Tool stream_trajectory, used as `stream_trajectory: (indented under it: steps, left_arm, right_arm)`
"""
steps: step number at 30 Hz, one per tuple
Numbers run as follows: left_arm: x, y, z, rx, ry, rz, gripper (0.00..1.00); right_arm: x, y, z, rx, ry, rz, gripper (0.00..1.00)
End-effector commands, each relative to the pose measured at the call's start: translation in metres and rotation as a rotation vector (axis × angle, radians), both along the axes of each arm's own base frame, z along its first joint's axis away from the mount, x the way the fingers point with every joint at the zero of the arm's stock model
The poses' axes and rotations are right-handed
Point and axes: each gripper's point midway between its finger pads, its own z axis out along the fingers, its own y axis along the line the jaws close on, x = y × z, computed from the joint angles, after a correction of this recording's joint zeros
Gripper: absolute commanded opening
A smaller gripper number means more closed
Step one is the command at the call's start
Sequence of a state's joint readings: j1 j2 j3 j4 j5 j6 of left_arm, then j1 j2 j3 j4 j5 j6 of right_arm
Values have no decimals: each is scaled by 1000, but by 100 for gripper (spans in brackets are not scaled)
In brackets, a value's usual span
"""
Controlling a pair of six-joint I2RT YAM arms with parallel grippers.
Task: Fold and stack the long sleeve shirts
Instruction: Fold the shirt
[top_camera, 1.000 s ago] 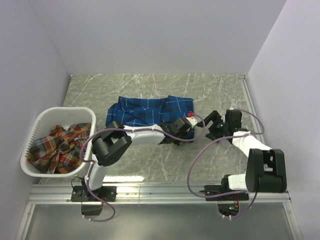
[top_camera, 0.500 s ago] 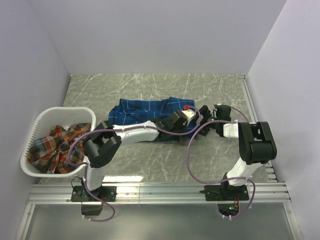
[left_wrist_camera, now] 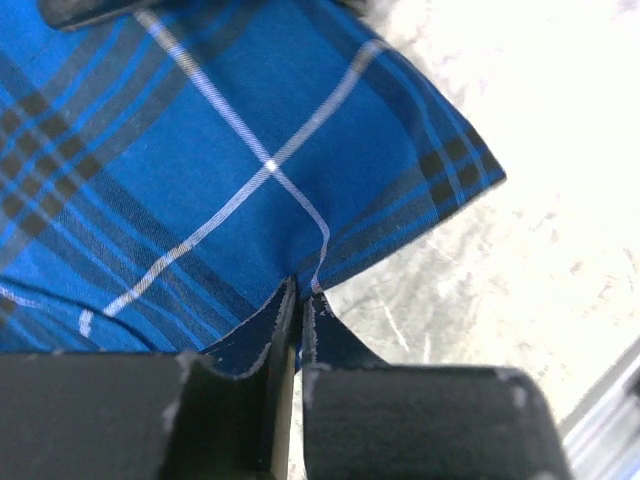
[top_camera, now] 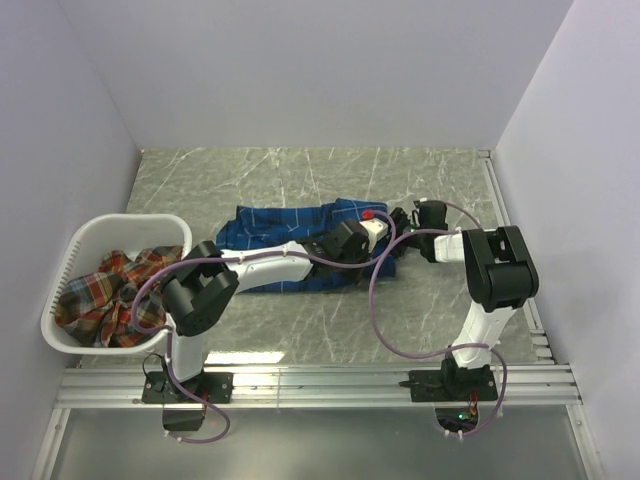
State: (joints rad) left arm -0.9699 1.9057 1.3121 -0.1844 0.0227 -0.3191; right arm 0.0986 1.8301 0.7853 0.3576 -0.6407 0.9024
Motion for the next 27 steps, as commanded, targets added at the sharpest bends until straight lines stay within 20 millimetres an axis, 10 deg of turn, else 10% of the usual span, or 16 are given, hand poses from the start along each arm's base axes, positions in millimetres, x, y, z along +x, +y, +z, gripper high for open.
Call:
stream_trajectory:
  steps: [1, 6, 9, 12, 19, 27]
  left_arm:
    - [-13, -16, 40, -131, 1, -55, 12]
    - [-8, -6, 64, -154, -32, 5, 37]
    - [-6, 2, 81, -186, -37, 26, 71]
    - [-3, 17, 98, -214, -42, 64, 86]
    - [28, 93, 119, -280, -34, 327, 89]
    - [54, 181, 62, -241, 116, 676, 83]
  right_arm:
    - [15, 1, 8, -43, -56, 29, 55]
    - [23, -10, 23, -201, -148, 129, 24]
    - [33, -24, 37, -340, -205, 179, 0]
    - [50, -38, 56, -484, -264, 249, 0]
    - [68, -78, 96, -778, -271, 352, 0]
    - [84, -73, 147, -1149, -373, 438, 0]
